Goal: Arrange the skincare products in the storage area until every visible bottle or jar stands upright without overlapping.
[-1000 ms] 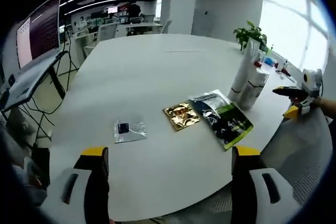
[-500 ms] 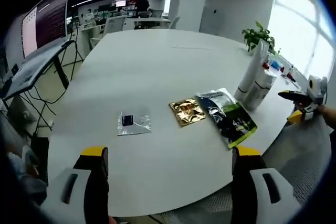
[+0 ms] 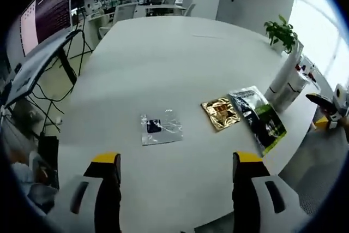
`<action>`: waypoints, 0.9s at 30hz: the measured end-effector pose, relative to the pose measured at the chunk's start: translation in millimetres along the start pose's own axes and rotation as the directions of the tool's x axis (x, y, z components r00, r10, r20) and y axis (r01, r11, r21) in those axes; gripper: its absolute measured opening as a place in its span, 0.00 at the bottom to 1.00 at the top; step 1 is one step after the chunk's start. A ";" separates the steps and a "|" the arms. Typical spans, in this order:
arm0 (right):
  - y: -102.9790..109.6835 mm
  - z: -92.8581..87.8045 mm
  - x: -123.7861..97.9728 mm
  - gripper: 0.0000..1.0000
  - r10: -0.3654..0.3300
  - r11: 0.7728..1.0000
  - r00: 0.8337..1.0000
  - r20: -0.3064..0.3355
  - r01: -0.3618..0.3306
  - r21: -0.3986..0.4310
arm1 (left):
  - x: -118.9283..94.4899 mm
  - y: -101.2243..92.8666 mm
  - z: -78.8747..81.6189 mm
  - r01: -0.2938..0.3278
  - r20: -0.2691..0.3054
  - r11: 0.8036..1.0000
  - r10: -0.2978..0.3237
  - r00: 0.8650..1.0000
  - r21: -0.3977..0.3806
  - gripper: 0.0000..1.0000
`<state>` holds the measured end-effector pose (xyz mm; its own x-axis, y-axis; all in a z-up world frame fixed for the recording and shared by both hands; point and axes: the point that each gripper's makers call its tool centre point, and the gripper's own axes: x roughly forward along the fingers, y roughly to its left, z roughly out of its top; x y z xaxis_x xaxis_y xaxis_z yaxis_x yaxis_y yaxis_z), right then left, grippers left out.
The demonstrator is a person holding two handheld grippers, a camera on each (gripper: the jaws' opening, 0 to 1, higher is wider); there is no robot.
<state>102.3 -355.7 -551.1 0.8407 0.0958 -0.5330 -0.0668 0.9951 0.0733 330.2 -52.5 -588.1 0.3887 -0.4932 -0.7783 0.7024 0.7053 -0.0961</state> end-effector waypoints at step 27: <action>5.3 -3.3 1.0 0.96 0.027 1.000 0.999 -0.025 -0.027 -0.014 | 51.7 11.0 28.7 -0.059 -0.067 0.998 0.060 0.996 0.027 0.40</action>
<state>100.9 -350.2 -554.1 0.8250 0.1230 -0.5515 -0.0971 0.9924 0.0760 375.1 -84.8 -611.5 0.3897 -0.4146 -0.8223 0.6944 0.7188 -0.0333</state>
